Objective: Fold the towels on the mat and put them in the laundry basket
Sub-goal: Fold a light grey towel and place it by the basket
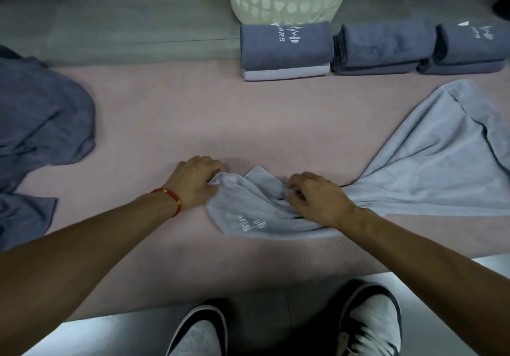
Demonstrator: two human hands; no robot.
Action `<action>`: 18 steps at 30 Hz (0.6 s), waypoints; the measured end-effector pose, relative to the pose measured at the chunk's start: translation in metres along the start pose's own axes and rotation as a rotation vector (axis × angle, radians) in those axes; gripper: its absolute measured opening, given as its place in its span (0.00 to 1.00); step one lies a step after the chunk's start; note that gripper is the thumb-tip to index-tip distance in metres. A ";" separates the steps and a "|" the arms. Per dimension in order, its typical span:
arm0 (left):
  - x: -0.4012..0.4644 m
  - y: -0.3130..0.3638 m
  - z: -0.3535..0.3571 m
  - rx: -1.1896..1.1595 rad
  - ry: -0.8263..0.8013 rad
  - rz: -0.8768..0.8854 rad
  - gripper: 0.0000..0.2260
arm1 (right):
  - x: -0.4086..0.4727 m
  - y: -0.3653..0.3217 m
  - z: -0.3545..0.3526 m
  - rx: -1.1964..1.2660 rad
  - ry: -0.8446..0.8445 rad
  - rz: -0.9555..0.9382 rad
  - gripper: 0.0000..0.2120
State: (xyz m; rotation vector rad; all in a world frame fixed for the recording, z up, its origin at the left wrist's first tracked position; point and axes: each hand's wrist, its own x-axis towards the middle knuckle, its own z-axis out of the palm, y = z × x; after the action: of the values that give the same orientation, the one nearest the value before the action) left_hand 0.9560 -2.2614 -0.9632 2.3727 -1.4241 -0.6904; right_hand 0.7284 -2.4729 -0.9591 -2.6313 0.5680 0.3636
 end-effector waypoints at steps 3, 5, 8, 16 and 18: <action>-0.032 -0.002 0.005 -0.061 0.141 0.130 0.07 | 0.018 -0.008 -0.001 -0.035 0.044 0.016 0.19; -0.055 -0.003 0.008 -0.108 0.150 0.139 0.08 | 0.030 -0.018 0.002 -0.107 -0.018 -0.002 0.21; -0.084 -0.008 0.009 -0.139 0.114 0.208 0.11 | 0.044 -0.030 0.006 -0.172 -0.034 -0.016 0.12; -0.128 0.014 0.007 -0.039 -0.025 0.296 0.05 | 0.071 -0.044 -0.015 -0.240 -0.270 -0.090 0.22; -0.128 0.016 0.008 -0.040 -0.047 0.298 0.04 | 0.069 -0.047 -0.009 -0.267 -0.263 -0.122 0.14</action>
State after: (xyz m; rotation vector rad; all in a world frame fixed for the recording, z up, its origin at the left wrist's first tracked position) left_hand 0.8890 -2.1558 -0.9295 2.0644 -1.7189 -0.6897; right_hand 0.8115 -2.4609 -0.9581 -2.7875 0.2875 0.7799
